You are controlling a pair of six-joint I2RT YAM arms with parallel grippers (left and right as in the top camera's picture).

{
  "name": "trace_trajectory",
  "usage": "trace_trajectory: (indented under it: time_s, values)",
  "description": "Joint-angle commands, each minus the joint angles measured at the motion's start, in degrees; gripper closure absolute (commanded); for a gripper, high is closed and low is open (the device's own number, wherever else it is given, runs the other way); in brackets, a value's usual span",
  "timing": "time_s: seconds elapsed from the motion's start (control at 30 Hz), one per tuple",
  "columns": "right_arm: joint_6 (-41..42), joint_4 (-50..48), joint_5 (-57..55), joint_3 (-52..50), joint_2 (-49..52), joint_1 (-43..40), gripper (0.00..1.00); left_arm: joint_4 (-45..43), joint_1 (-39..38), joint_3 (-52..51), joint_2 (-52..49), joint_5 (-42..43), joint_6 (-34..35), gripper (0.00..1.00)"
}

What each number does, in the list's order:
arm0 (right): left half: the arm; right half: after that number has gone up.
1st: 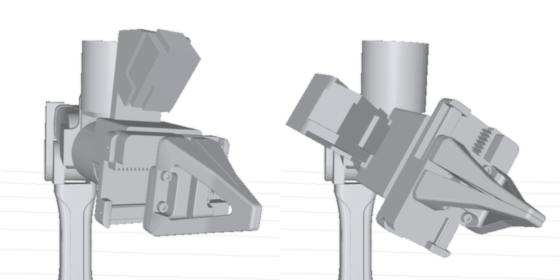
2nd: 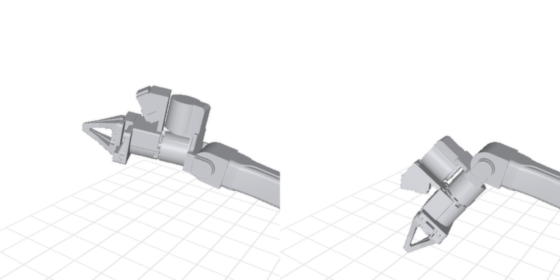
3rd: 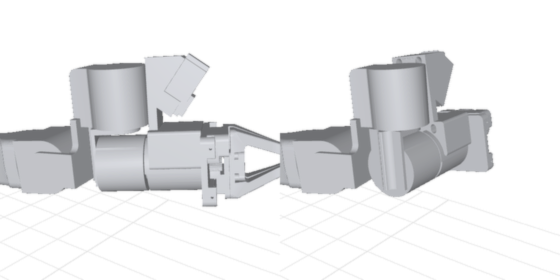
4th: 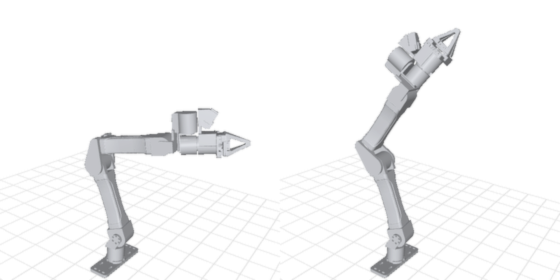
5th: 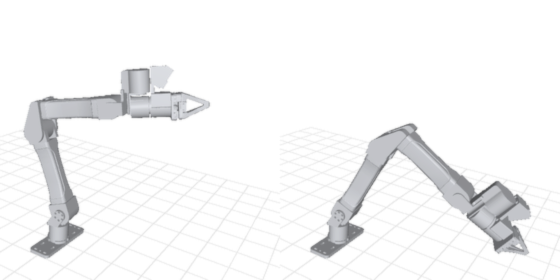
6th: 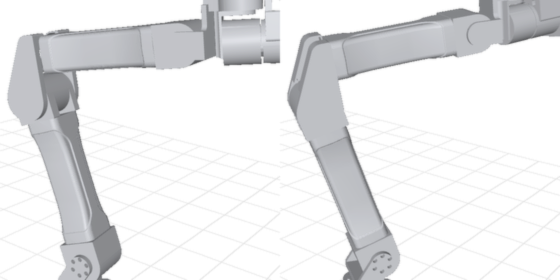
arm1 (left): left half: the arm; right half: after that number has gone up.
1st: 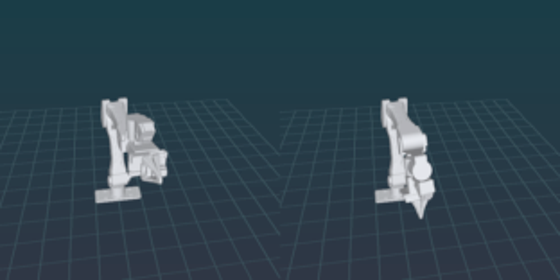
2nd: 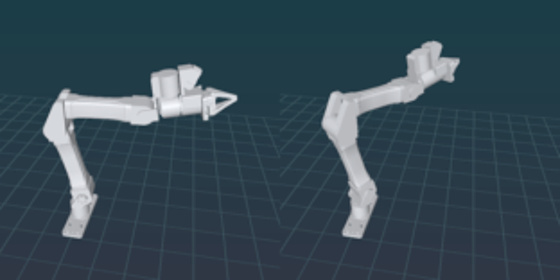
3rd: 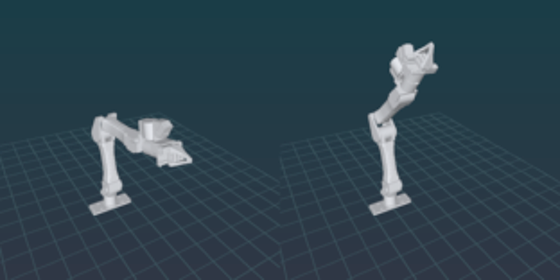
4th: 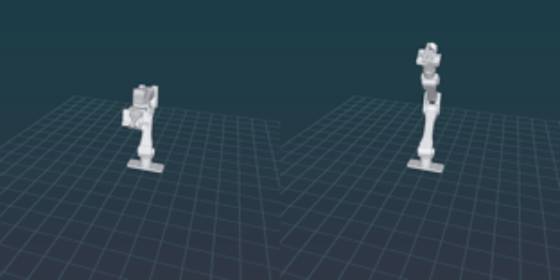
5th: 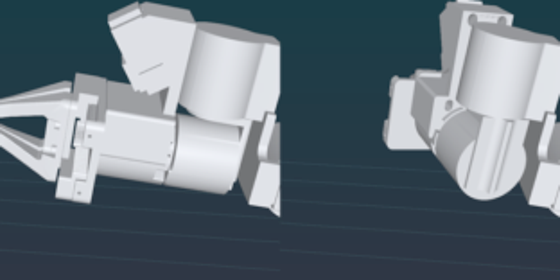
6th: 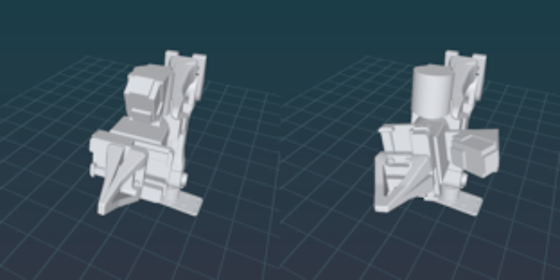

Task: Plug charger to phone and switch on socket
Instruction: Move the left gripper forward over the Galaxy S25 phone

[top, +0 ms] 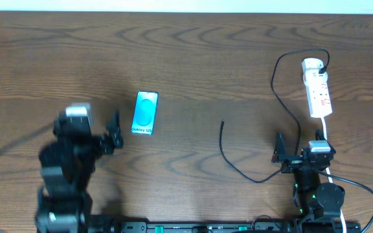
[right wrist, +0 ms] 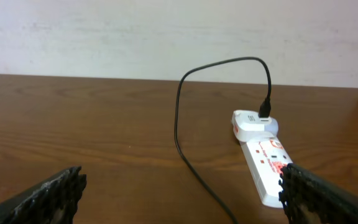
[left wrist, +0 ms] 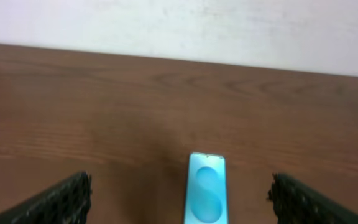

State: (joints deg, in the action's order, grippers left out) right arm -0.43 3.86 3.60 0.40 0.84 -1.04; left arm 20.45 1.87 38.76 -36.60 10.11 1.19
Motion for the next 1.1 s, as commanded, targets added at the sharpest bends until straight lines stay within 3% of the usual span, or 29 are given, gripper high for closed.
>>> trace_trajectory:
  time_s: [0.0,0.17,0.23,0.43,0.73,0.77,0.8,0.83,0.87,0.9,0.93,1.07]
  values:
    - [0.61,0.24,-0.24,-0.09,-0.46,0.39,0.01,8.17,0.13,14.91,-13.33,2.97,-0.98,0.07]
    - [0.61,0.24,-0.24,-0.09,-0.46,0.39,0.01,26.88,0.13,35.34,-30.36,2.95,-1.20,0.08]
    - [0.61,0.24,-0.24,-0.09,-0.46,0.37,0.01,30.36,0.13,39.17,-34.67,2.97,-1.16,0.08]
    - [0.61,0.24,-0.24,-0.09,-0.46,0.39,0.01,35.39,0.13,40.00,-39.54,3.06,-0.46,0.08]
    - [0.61,0.24,-0.24,-0.09,-0.46,0.37,0.01,34.51,0.13,39.91,-40.87,7.15,0.13,0.08]
    - [0.61,0.24,-0.24,-0.09,-0.46,0.39,0.01,34.16,0.13,39.91,-40.87,7.48,0.13,0.19]
    - [0.61,0.24,-0.24,-0.09,-0.46,0.39,0.01,33.90,0.13,39.91,-40.87,7.45,0.15,0.41]
    - [0.61,0.24,-0.24,-0.09,-0.46,0.39,0.01,33.68,0.13,39.91,-40.87,7.45,0.22,0.52]
    - [0.61,0.24,-0.24,-0.09,-0.46,0.39,0.01,33.62,0.13,39.91,-40.87,7.45,0.59,0.52]
    - [0.61,0.24,-0.24,-0.09,-0.46,0.39,0.01,33.22,0.13,39.91,-40.87,7.45,1.33,0.09]
    - [0.61,0.24,-0.24,-0.09,-0.46,0.39,0.01,33.00,0.13,39.91,-40.87,7.48,1.53,0.02]
    - [0.61,0.24,-0.24,-0.09,-0.46,0.37,0.01,32.35,-1.29,39.91,-41.55,7.43,2.10,0.02]
